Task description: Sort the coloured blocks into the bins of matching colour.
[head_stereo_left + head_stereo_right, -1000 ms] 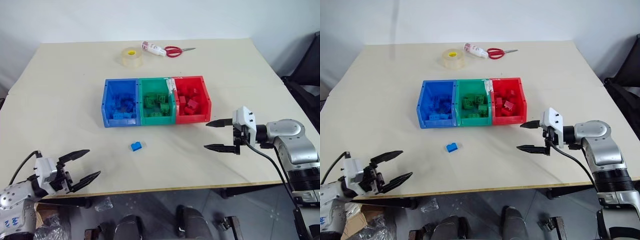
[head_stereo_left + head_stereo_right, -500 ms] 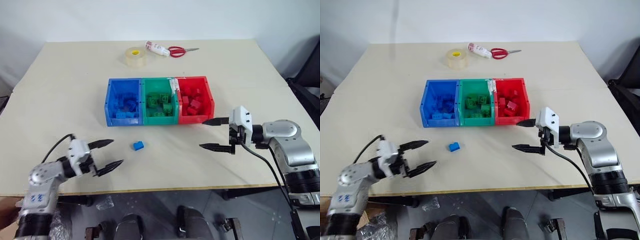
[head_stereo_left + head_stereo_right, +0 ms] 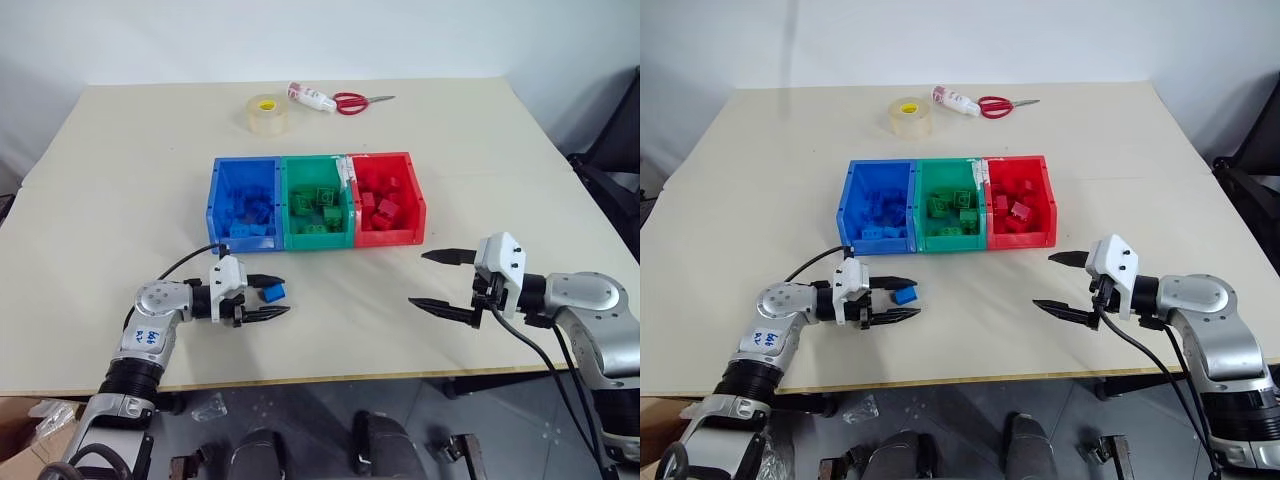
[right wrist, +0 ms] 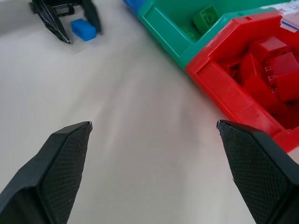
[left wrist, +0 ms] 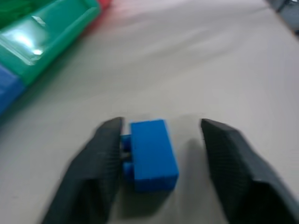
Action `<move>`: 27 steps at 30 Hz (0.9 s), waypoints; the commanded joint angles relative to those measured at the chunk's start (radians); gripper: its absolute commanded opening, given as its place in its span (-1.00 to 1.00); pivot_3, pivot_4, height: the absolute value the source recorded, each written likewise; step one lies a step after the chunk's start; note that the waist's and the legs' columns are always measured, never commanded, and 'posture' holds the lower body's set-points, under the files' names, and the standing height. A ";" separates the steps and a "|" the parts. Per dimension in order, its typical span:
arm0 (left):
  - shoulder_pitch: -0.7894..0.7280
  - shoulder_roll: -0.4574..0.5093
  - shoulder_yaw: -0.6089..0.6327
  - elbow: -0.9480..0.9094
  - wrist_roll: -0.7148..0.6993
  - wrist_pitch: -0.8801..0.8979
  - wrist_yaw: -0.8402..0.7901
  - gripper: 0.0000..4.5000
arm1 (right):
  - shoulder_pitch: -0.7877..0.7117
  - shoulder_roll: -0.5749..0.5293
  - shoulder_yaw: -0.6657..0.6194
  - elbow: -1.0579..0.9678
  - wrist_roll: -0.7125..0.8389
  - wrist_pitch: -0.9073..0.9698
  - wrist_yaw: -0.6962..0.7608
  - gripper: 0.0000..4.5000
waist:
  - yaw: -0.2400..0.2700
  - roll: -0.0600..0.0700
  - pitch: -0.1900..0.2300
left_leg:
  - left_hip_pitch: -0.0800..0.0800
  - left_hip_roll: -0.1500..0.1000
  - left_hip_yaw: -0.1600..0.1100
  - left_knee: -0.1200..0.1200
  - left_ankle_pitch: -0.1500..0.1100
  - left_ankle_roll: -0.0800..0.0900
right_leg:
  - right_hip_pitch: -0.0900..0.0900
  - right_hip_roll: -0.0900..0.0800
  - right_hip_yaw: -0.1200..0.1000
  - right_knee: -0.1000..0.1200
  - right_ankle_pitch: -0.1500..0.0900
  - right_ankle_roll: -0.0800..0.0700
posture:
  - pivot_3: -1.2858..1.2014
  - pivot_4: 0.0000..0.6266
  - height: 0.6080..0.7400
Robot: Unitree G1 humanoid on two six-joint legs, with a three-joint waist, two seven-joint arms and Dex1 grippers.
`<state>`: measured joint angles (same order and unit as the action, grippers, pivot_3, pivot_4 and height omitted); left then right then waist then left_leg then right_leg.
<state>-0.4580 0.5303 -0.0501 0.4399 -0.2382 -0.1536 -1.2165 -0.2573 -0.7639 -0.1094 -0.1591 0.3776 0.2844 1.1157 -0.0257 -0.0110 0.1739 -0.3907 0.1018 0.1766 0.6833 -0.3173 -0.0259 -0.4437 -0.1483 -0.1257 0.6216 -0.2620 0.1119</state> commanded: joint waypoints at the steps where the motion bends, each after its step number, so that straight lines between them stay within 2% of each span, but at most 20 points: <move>1: -0.016 0.021 0.009 0.008 0.006 -0.015 -0.006 -0.41 | 0.007 -0.012 -0.030 -0.044 0.022 0.001 -0.019 1.00 | 0.000 0.000 0.000 | 0.000 0.000 0.000 0.000 0.000 0.000 | 0.000 0.000 0.000 0.000 0.000 0.000 | 0.03 -0.52 1.00; 2: -0.016 0.027 0.005 0.007 0.017 -0.009 0.002 -0.55 | 0.005 -0.010 -0.028 -0.042 0.021 0.000 -0.022 1.00 | 0.000 0.000 0.000 | 0.000 0.000 0.000 0.000 0.000 0.000 | 0.000 0.000 0.000 0.000 0.000 0.000 | 0.03 -0.52 1.00; 3: -0.014 0.030 0.006 0.000 0.014 -0.002 -0.001 -0.59 | 0.002 -0.008 -0.026 -0.038 0.021 -0.002 -0.024 1.00 | 0.000 0.000 0.000 | 0.000 0.000 0.000 0.000 0.000 0.000 | 0.000 0.000 0.000 0.000 0.000 0.000 | 0.03 -0.52 1.00; 6: -0.012 0.033 0.021 -0.040 -0.008 0.024 0.011 -0.59 | -0.008 -0.006 -0.023 -0.026 0.020 -0.006 -0.027 1.00 | 0.000 0.000 0.000 | 0.000 0.000 0.000 0.000 0.000 0.000 | 0.000 0.000 0.000 0.000 0.000 0.000 | 0.03 -0.52 1.00; 12: -0.109 0.017 0.115 -0.141 -0.061 0.189 0.199 -0.59 | -0.034 0.003 -0.012 -0.004 0.018 -0.012 -0.027 1.00 | 0.003 -0.001 0.001 | 0.000 0.000 0.000 0.001 0.000 0.000 | 0.000 0.000 0.000 0.001 0.000 0.000 | 0.03 -0.52 1.00; 15: -0.192 0.020 0.124 -0.102 -0.030 0.246 0.279 -0.59 | -0.056 0.008 -0.001 0.016 0.015 -0.017 -0.024 1.00 | 0.006 -0.001 0.001 | 0.000 0.000 -0.001 0.001 0.000 0.000 | 0.001 0.000 0.000 0.001 0.000 0.001 | 0.03 -0.52 1.00; 19: -0.313 -0.009 0.141 0.006 -0.017 0.227 0.355 -0.59 | -0.084 0.014 0.012 0.040 0.011 -0.027 -0.018 1.00 | 0.005 -0.001 0.001 | 0.000 -0.001 -0.001 0.000 0.000 0.000 | 0.001 0.000 0.000 0.000 0.000 0.001 | 0.03 -0.52 1.00; 21: -0.352 -0.012 0.138 0.054 0.004 0.223 0.391 -0.27 | -0.092 0.015 0.016 0.049 0.010 -0.032 -0.015 1.00 | 0.005 -0.002 0.001 | 0.000 -0.001 -0.001 0.001 0.000 0.000 | 0.001 0.000 0.000 -0.001 0.001 0.001 | 0.03 -0.52 1.00; 23: -0.360 -0.009 0.122 0.076 0.015 0.206 0.373 -0.03 | -0.094 0.016 0.017 0.052 0.009 -0.036 -0.014 1.00 | 0.004 -0.002 0.001 | 0.000 -0.001 -0.001 0.000 0.000 0.000 | 0.001 0.000 0.000 -0.001 0.001 0.001 | 0.03 -0.52 1.00; 27: -0.341 -0.005 0.122 0.054 0.001 0.208 0.338 0.52 | -0.096 0.015 0.016 0.058 0.010 -0.042 -0.013 1.00 | 0.000 -0.002 0.001 | 0.000 -0.001 0.000 0.000 0.000 0.000 | 0.001 0.000 0.000 -0.001 0.001 0.001 | 0.03 -0.52 1.00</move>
<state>-0.8050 0.5131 0.0601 0.5253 -0.2279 0.0665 -0.8623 -0.3388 -0.7436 -0.0831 -0.0849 0.3771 0.2622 1.0986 -0.0260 -0.0130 0.1751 -0.3910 0.1011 0.1762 0.6831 -0.3169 -0.0257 -0.4426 -0.1481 -0.1259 0.6210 -0.2615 0.1130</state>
